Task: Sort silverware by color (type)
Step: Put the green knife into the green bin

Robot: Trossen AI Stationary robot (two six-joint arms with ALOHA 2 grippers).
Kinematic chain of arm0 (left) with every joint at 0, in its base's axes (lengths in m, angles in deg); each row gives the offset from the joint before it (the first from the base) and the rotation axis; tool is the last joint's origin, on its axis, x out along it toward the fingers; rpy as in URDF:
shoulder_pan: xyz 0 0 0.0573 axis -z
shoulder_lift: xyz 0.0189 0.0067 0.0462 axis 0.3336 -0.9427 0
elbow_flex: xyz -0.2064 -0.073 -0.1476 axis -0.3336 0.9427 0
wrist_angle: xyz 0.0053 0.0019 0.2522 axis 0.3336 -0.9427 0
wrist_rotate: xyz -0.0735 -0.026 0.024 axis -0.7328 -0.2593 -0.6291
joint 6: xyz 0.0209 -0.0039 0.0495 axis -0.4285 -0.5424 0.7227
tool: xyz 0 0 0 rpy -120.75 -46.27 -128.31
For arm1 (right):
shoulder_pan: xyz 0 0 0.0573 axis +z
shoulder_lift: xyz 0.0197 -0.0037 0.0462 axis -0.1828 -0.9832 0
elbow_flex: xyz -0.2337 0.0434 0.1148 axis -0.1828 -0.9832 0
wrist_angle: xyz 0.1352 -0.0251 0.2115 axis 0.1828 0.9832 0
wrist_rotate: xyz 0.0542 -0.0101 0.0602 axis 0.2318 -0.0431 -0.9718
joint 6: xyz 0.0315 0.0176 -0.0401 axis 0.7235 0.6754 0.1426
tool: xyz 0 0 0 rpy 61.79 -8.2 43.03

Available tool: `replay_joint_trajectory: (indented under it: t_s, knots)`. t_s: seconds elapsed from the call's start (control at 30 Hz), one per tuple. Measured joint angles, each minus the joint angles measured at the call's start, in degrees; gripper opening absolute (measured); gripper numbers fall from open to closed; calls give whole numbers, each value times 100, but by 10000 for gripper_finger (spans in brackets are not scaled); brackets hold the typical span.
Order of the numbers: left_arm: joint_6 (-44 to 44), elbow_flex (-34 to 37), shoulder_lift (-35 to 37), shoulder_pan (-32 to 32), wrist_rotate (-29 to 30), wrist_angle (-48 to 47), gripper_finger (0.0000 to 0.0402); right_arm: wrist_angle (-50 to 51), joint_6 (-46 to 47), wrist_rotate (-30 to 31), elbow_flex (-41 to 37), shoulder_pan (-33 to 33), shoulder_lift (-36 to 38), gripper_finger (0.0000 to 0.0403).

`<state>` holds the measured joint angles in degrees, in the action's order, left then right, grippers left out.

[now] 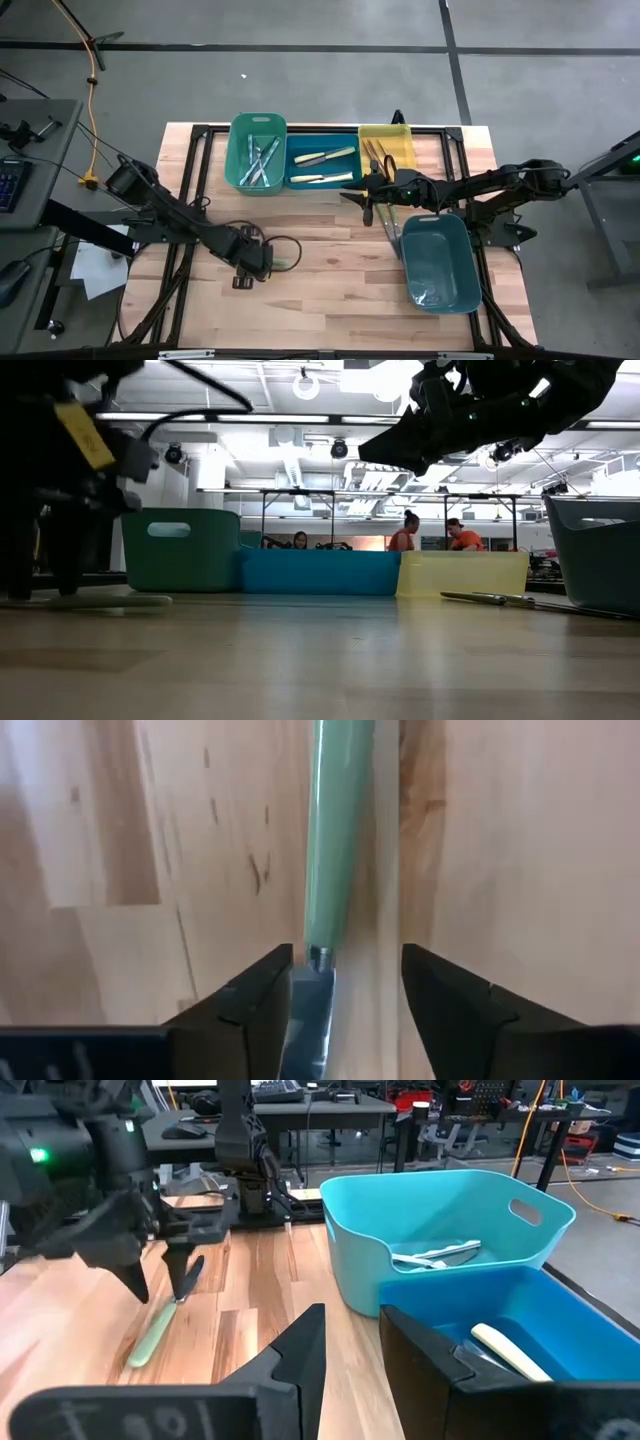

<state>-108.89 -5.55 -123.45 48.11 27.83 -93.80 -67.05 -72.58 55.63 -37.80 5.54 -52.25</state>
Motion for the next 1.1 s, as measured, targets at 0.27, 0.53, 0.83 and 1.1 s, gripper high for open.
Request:
replay_joint_trajectory:
  t_s: [0.27, 0.53, 0.83, 1.1]
  knots:
    - [149, -40, -563, -165, -114, 38, 181, 2, -7, 0, 0, 0, 0, 94]
    - [119, -63, -675, -419, -273, 16, 44, 13, -2, 2, 0, 0, 0, 94]
    - [173, -62, -670, -517, -187, 13, 27, 6, -9, 2, 0, 0, 0, 94]
    - [151, -14, -540, -523, -243, 31, 27, 2, -59, 0, 0, 0, 0, 94]
